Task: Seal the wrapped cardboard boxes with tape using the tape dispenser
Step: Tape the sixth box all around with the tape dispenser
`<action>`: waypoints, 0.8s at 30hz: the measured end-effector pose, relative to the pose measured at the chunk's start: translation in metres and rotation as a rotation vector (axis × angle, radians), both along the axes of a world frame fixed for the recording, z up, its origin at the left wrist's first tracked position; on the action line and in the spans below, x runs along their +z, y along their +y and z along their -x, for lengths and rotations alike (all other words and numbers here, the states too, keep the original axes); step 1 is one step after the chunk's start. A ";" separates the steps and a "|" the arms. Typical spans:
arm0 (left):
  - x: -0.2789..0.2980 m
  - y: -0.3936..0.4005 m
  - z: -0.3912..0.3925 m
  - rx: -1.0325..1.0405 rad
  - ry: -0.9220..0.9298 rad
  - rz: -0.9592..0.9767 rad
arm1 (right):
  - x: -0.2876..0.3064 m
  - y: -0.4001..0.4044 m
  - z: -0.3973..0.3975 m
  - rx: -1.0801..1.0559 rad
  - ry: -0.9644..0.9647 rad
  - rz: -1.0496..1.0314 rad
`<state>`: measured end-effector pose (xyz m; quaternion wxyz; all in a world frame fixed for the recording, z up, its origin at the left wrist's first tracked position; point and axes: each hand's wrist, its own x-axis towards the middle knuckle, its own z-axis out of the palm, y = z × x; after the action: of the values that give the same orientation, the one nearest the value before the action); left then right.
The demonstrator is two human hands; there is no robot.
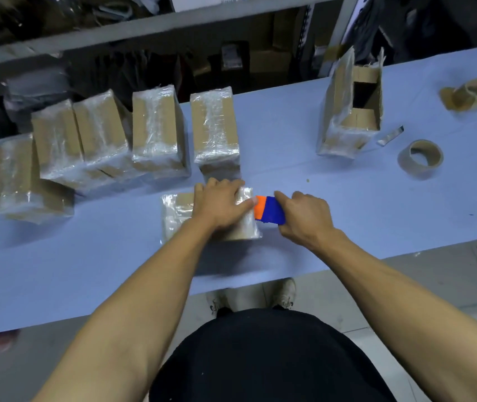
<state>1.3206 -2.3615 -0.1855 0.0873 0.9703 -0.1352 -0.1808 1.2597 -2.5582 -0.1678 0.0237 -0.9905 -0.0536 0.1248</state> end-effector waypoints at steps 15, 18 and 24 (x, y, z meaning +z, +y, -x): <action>-0.019 0.032 0.048 0.932 0.189 0.823 | 0.030 -0.001 -0.017 -0.145 -0.254 -0.514; -0.003 0.033 0.043 0.915 0.137 0.805 | 0.042 0.004 -0.022 -0.046 -0.273 -0.559; 0.068 0.038 0.020 0.776 0.368 1.265 | 0.059 0.011 -0.031 0.102 -0.289 -0.637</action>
<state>1.3006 -2.3235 -0.1177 0.7047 0.6676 0.1541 -0.1842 1.2902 -2.5471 -0.1091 0.3175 -0.9368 -0.1419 -0.0388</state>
